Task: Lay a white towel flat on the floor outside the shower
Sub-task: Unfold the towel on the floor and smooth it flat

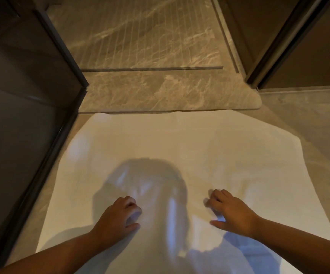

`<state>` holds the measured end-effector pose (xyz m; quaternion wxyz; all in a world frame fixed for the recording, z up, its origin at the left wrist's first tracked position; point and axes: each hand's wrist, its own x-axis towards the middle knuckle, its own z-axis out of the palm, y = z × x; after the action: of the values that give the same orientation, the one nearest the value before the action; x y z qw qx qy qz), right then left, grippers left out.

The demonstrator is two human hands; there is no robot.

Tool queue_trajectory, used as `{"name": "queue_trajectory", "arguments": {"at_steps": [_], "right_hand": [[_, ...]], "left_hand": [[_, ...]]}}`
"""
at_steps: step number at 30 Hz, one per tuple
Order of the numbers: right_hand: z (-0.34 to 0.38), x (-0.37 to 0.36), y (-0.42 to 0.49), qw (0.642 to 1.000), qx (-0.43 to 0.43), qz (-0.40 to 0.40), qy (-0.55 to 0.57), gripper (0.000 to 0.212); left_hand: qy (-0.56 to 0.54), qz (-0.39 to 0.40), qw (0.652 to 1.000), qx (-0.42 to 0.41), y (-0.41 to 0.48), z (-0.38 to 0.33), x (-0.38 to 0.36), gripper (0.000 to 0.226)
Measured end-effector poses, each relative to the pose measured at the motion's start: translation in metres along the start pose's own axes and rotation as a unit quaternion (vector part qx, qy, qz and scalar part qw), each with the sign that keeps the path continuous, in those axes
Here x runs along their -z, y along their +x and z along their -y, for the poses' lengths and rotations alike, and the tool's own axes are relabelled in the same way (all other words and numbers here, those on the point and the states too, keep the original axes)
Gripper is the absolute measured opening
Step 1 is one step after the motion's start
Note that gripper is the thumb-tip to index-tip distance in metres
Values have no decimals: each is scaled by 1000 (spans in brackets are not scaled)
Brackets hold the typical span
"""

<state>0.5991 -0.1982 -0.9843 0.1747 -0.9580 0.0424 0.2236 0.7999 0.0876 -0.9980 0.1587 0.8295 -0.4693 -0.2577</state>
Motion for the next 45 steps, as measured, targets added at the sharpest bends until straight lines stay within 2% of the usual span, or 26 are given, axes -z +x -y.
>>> {"name": "queue_trajectory", "arguments": {"at_steps": [3,7,10,13,17,20,22,25,27,30,35,39,45], "right_hand": [[0,10,-2,999,12,-31,12,49],[-10,24,-6,994,-11,-111,10,57],[-28,24,-15,994,-85,-68,-13,73],[-46,12,-43,987,-158,14,-13,75],[-52,0,-86,979,-203,17,13,75],[-60,-1,-112,970,-241,-20,34,74],[-70,-1,-120,963,-263,-39,48,74],[-86,4,-118,954,-285,-67,66,76],[-95,10,-110,948,-295,-83,82,77],[-108,15,-96,954,-278,-70,89,83],[-132,7,-93,965,-256,-12,54,94],[-140,-14,-98,967,-254,7,27,101],[-131,-26,-109,964,-261,11,44,100]], "left_hand": [[10,9,1000,0,3,-2,7,46],[84,-40,994,-64,25,-10,26,20],[131,-50,985,-95,52,-21,32,31],[182,-21,976,-116,84,-39,30,45],[277,8,944,-180,138,-76,40,49],[306,17,926,-222,186,-109,44,56],[302,73,933,-184,213,-133,41,59],[208,73,969,-111,232,-163,18,66],[163,90,980,-69,229,-175,-7,73],[190,65,979,-36,206,-170,-43,79],[189,-14,982,9,164,-137,-65,69],[196,-1,980,44,157,-131,-72,67],[250,18,967,44,148,-130,-71,73]]}}
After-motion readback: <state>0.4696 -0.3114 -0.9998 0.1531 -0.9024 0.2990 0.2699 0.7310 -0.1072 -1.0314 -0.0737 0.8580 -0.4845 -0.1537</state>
